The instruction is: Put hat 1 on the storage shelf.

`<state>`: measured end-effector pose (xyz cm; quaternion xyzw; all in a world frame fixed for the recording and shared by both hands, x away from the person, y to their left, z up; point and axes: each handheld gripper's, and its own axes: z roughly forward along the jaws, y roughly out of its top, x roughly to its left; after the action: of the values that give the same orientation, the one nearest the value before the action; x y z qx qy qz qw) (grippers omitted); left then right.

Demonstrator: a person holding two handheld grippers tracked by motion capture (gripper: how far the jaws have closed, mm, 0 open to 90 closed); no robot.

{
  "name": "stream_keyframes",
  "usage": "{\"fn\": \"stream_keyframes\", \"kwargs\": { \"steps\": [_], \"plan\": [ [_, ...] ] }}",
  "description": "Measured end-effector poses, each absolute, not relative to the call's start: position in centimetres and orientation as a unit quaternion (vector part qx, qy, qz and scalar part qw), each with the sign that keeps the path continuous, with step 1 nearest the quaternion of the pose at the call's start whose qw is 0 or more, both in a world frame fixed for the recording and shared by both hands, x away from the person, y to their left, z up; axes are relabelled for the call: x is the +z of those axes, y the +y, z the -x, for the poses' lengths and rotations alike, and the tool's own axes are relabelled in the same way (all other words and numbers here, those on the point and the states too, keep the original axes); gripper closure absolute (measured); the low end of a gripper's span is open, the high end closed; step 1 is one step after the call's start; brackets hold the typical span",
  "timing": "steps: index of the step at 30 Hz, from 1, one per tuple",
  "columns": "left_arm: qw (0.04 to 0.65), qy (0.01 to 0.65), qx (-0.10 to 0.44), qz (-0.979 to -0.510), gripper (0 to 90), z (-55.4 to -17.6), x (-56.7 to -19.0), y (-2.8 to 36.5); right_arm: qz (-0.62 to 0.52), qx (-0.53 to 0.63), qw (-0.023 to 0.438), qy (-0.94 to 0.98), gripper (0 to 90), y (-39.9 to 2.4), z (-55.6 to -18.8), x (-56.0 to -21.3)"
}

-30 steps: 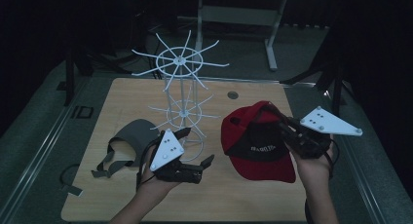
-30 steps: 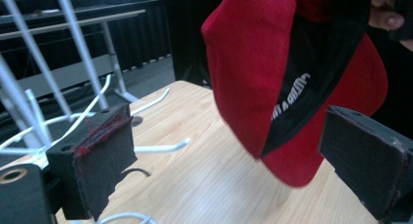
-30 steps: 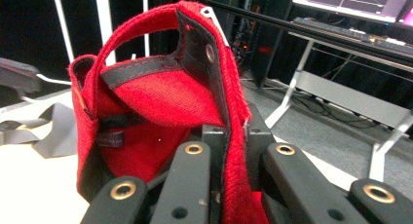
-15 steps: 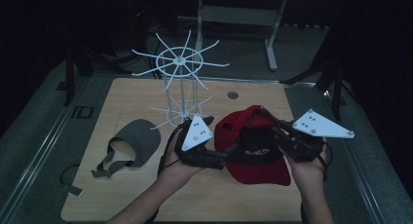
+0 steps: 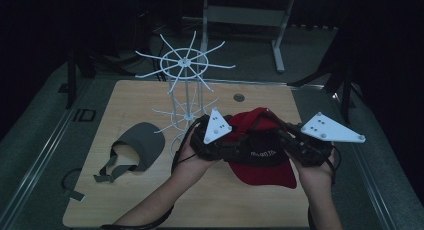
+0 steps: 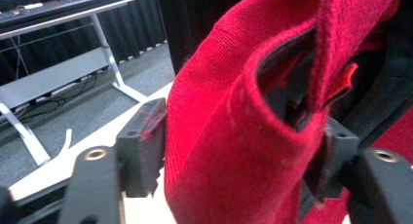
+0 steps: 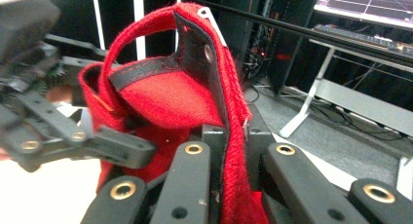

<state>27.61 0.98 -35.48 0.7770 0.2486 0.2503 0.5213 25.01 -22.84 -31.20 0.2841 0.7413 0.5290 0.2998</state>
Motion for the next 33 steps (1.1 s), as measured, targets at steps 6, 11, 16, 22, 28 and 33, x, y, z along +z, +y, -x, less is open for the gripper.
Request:
{"fn": "stream_keyframes", "kwargs": {
  "steps": [6, 11, 16, 22, 28, 33],
  "plan": [
    [0.516, 0.254, 0.248, -0.779, 51.9, -28.0, -35.5, 0.5, -0.282, 0.531, 0.296, 0.742, 84.6, -22.8, -25.1, -31.4],
    [0.519, 0.254, 0.240, -0.780, 74.4, -28.4, -35.6, 0.2, -0.283, 0.529, 0.293, 0.745, 84.6, -22.6, -25.2, -31.8],
    [0.515, 0.259, 0.246, -0.779, 85.0, -28.6, -35.5, -0.1, -0.284, 0.526, 0.290, 0.747, 84.5, -22.5, -25.2, -32.4],
    [0.507, 0.258, 0.253, -0.782, 86.2, -28.8, -35.4, -0.6, -0.296, 0.529, 0.282, 0.744, 84.4, -22.9, -24.7, -33.6],
    [0.509, 0.250, 0.255, -0.783, 86.8, -28.7, -34.8, -1.2, -0.305, 0.537, 0.271, 0.738, 83.1, -23.8, -23.7, -34.9],
    [0.514, 0.243, 0.258, -0.781, 86.9, -28.3, -34.3, -1.9, -0.310, 0.539, 0.266, 0.736, 78.0, -24.5, -22.8, -35.5]
  ]
}}
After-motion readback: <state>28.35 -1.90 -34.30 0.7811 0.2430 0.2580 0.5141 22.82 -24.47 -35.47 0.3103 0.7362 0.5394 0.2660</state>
